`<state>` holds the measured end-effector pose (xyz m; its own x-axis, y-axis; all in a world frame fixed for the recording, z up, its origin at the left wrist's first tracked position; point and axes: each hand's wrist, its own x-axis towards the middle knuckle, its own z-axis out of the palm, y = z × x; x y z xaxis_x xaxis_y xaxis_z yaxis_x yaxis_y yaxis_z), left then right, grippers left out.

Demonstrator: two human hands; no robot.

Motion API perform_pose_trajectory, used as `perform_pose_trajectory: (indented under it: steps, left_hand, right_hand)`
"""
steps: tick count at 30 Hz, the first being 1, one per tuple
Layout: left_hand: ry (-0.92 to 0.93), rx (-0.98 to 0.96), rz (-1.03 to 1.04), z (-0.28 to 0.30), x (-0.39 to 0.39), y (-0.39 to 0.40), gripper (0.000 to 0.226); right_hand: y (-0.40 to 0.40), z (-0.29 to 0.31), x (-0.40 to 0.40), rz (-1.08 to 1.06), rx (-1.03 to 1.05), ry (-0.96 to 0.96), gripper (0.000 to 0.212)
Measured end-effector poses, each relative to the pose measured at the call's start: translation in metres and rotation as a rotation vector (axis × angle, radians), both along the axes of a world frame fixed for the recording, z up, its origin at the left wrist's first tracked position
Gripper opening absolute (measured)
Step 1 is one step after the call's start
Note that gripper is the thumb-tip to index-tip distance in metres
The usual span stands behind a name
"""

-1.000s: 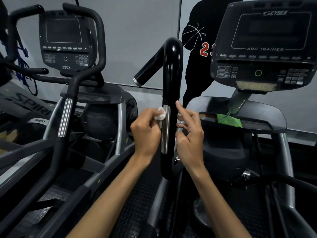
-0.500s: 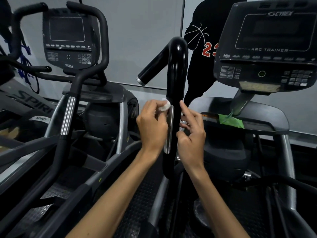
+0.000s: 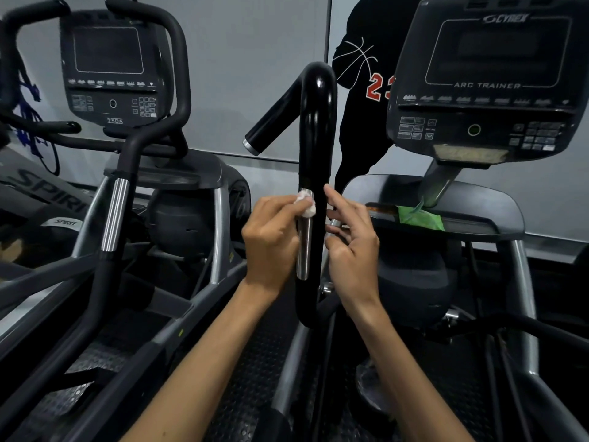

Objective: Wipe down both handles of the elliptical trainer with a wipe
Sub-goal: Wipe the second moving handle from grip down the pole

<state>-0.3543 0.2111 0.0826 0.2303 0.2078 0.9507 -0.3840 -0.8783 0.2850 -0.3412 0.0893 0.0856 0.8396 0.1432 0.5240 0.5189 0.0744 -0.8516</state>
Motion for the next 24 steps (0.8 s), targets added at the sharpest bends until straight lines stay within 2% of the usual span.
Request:
perform_pose_trajectory:
  steps: [3, 6, 9, 12, 15, 18, 24]
  left_hand:
    - [0.029, -0.023, -0.016, 0.010, 0.001, -0.006, 0.015]
    - [0.051, 0.121, 0.013, -0.009, -0.004, -0.007, 0.014]
    - [0.071, 0.030, -0.010, -0.014, -0.008, 0.006, 0.015]
    - [0.039, -0.111, -0.023, 0.006, -0.001, 0.002, 0.018]
    - [0.016, -0.039, -0.027, 0.005, -0.001, -0.015, 0.018]
    - [0.079, 0.059, -0.009, -0.022, -0.009, -0.011, 0.025]
    - [0.037, -0.124, -0.019, -0.001, -0.001, -0.007, 0.022]
  right_hand:
    - [0.002, 0.000, -0.002, -0.003, 0.002, 0.000, 0.078]
    - [0.001, 0.000, -0.002, -0.005, -0.003, 0.002, 0.078]
    - [0.000, 0.000, -0.002, 0.000, -0.001, 0.003, 0.079]
    - [0.003, -0.001, -0.002, -0.010, 0.007, 0.001, 0.080]
    - [0.003, -0.002, -0.001, -0.013, 0.012, -0.003, 0.078]
    - [-0.001, -0.002, 0.001, 0.012, 0.013, 0.001, 0.075]
    - [-0.001, -0.001, 0.001, 0.021, 0.028, 0.001, 0.075]
